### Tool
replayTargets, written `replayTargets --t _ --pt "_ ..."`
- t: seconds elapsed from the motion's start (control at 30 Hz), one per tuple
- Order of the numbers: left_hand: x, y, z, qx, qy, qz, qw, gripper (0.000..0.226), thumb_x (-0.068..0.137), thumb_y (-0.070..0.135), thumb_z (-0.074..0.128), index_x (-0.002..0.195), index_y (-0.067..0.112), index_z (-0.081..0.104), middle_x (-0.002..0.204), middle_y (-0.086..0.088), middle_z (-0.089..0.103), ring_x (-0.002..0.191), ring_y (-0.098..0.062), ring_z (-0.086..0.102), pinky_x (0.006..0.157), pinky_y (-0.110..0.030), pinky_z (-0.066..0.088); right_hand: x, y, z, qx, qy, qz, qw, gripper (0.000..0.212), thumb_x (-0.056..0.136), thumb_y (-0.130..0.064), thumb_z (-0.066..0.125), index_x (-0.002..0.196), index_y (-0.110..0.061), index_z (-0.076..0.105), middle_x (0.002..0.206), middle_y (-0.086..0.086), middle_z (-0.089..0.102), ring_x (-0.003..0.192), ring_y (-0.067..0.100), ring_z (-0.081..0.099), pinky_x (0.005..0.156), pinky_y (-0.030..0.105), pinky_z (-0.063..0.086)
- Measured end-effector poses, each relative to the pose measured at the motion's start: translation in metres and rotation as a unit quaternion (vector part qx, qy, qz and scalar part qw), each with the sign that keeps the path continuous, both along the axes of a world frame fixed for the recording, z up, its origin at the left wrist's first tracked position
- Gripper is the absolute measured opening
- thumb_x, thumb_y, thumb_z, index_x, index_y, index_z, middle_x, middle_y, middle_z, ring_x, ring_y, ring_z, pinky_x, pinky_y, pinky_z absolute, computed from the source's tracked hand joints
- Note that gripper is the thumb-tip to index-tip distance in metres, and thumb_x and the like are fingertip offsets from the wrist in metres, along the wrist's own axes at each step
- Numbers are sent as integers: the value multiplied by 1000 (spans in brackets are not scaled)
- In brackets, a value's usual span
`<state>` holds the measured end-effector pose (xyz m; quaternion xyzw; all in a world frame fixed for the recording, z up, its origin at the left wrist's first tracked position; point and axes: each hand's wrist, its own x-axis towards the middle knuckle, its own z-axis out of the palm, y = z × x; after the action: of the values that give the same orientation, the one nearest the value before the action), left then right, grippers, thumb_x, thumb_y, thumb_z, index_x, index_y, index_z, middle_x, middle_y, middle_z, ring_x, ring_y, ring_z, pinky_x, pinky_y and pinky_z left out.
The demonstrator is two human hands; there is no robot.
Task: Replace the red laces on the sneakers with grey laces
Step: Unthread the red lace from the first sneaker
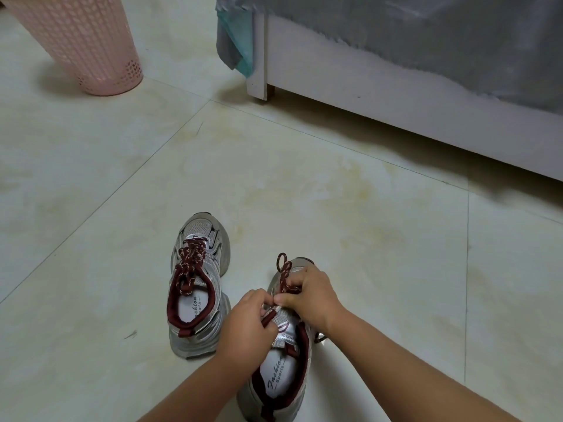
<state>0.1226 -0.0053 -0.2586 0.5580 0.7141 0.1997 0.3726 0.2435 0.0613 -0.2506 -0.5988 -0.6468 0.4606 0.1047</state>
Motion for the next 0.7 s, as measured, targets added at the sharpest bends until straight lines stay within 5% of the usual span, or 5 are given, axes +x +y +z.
replayTargets --t 0.13,0.37,0.5,0.6,0.7 --pt "0 -1 1 0 -8 -1 1000 31 77 4 57 83 33 48 85 17 50 76 2 52 59 -8 37 -1 1 2 -43 80 -96 991 22 80 -7 63 60 -12 56 66 8 53 66 19 48 66 31 41" --pt "-2 -2 0 3 -15 10 1000 31 79 5 58 83 34 48 86 20 49 76 6 51 57 -7 37 27 29 26 -167 296 -379 860 22 98 -8 40 77 -8 46 53 7 56 34 9 51 39 19 42" --pt "-1 -2 0 -2 -19 16 1000 33 79 6 58 82 37 47 89 19 51 77 5 52 57 -7 38 46 29 29 -134 1 -226 965 23 85 2 53 64 -6 46 52 7 50 42 17 49 46 28 48" --pt "0 -1 2 3 11 -6 1000 31 80 11 56 101 33 51 104 16 50 84 1 50 69 -11 40 42 15 29 -178 -206 -106 956 47 72 -6 69 107 -1 38 81 10 59 73 26 64 59 29 55" --pt "6 4 4 39 64 -72 995 52 83 13 49 130 33 41 126 14 39 111 -2 37 91 -16 33 40 1 19 -132 -253 -74 955 75 77 -16 64 136 -11 18 119 17 48 103 36 57 80 41 53"
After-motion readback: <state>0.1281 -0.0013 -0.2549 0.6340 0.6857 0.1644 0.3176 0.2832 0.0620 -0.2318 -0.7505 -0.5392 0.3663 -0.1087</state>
